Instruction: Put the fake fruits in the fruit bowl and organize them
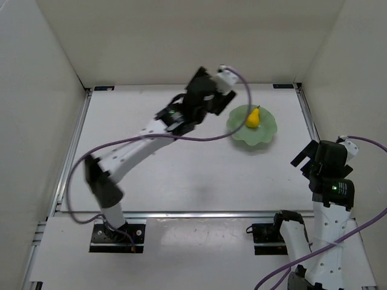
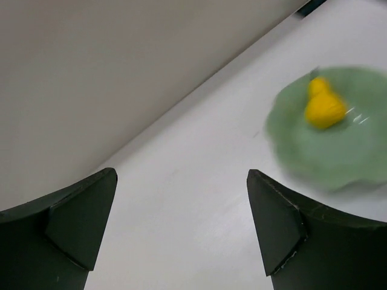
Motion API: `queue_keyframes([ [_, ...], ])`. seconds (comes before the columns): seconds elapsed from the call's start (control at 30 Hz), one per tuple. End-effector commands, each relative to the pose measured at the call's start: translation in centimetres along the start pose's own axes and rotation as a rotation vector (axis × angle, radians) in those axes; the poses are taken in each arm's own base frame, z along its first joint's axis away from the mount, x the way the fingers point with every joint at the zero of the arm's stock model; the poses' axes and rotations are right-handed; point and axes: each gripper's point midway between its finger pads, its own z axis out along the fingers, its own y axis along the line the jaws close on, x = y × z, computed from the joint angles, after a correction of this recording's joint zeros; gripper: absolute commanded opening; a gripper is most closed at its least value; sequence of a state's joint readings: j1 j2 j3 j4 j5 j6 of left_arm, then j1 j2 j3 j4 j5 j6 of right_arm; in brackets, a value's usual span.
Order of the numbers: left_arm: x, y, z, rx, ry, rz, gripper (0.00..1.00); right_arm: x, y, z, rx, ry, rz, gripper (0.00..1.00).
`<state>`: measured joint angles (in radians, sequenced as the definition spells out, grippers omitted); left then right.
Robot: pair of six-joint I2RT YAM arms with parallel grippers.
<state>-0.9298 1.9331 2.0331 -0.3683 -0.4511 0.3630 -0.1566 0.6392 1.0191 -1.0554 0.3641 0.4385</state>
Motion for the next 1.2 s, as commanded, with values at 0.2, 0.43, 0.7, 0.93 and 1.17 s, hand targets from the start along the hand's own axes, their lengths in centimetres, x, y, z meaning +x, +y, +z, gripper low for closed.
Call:
queue_keyframes([
  [0.2,26.2,11.7,-22.1,-0.210,0.676,-0.181,0.99,-3.2,0.7,0.5,0.020,-0.089,0.053,1.00],
  [0.43,36.1,13.3,-31.3,-0.386,0.793,-0.108,0.99,-3.4,1.4,1.0,-0.001,-0.081,0.073,1.00],
  [0.7,40.0,14.2,-34.2,-0.547,0.923,-0.251,0.99,-3.3,1.5,1.1,0.003,-0.073,0.070,1.00],
  [0.93,41.4,14.0,-35.0,-0.546,0.936,-0.316,0.99,-2.9,1.6,1.3,-0.002,-0.061,0.067,1.00],
  [1.17,42.0,14.0,-35.1,-0.548,0.974,-0.319,0.99,-2.7,1.4,1.2,-0.006,-0.067,0.069,1.00],
])
